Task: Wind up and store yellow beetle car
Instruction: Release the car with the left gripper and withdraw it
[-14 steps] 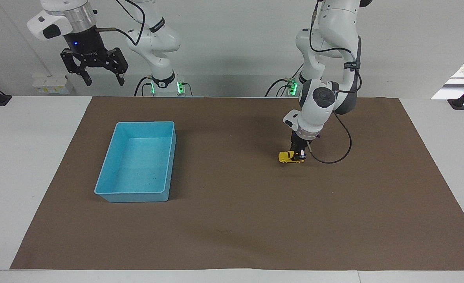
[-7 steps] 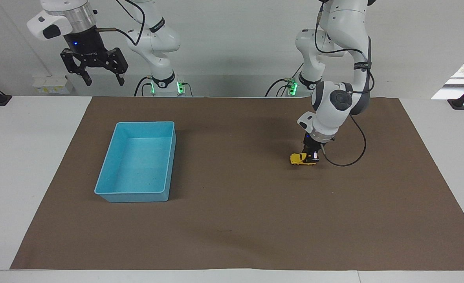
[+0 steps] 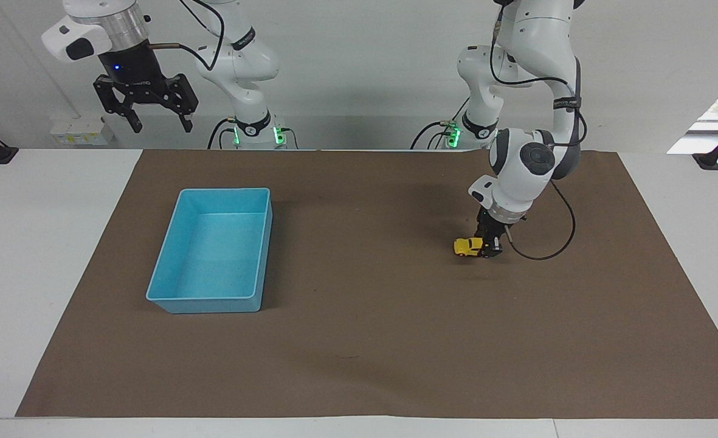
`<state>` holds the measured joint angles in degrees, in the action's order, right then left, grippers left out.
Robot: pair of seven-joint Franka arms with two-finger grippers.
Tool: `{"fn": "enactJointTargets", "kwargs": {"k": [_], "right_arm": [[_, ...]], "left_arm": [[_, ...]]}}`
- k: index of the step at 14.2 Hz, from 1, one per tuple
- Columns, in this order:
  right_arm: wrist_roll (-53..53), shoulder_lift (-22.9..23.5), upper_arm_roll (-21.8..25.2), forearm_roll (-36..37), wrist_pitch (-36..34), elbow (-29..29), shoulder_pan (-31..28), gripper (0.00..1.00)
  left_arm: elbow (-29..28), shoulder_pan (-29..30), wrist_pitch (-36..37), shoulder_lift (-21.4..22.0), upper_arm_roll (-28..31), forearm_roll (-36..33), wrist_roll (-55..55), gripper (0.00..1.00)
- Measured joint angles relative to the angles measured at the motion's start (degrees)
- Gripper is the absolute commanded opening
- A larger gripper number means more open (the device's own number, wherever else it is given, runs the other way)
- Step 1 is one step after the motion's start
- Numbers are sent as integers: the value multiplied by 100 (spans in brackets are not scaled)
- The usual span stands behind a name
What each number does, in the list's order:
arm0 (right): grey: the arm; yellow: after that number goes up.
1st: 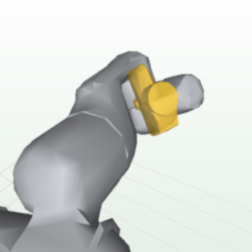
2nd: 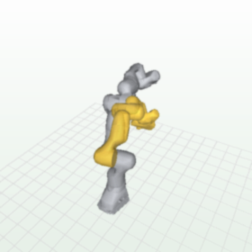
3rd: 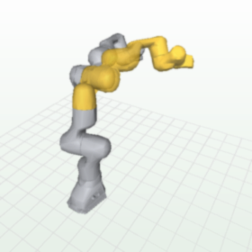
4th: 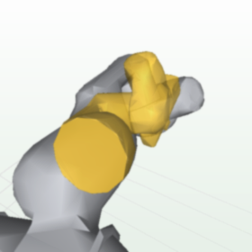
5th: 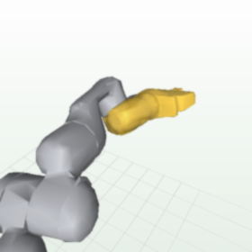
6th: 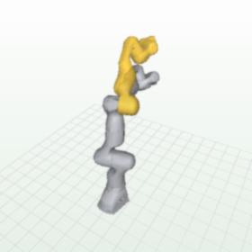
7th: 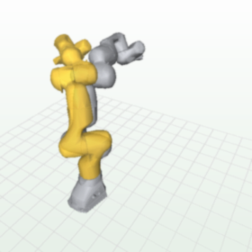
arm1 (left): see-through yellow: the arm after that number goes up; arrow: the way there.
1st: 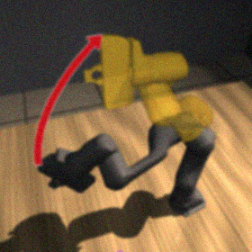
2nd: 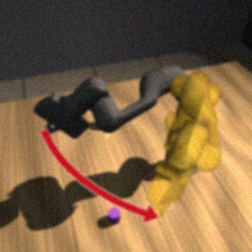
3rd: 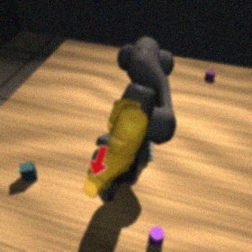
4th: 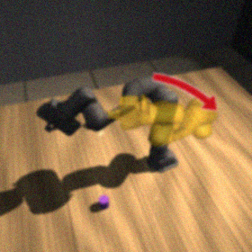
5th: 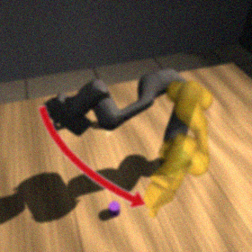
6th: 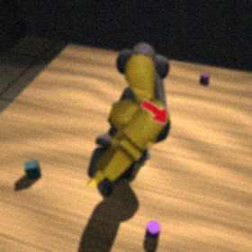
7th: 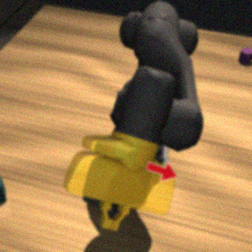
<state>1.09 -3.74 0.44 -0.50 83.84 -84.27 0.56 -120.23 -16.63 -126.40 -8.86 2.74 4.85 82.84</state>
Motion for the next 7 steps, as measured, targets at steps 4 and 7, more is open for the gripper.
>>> {"fn": "enactJointTargets", "kwargs": {"k": [4, 7], "right_arm": [[0, 0, 0, 0, -4, 0, 0, 100], [0, 0, 13, 0, -9, 0, -22, 100]], "left_arm": [[627, 245, 576, 356, 56, -72, -728, 100], [848, 460, 594, 521, 106, -648, -1657, 100]]}}
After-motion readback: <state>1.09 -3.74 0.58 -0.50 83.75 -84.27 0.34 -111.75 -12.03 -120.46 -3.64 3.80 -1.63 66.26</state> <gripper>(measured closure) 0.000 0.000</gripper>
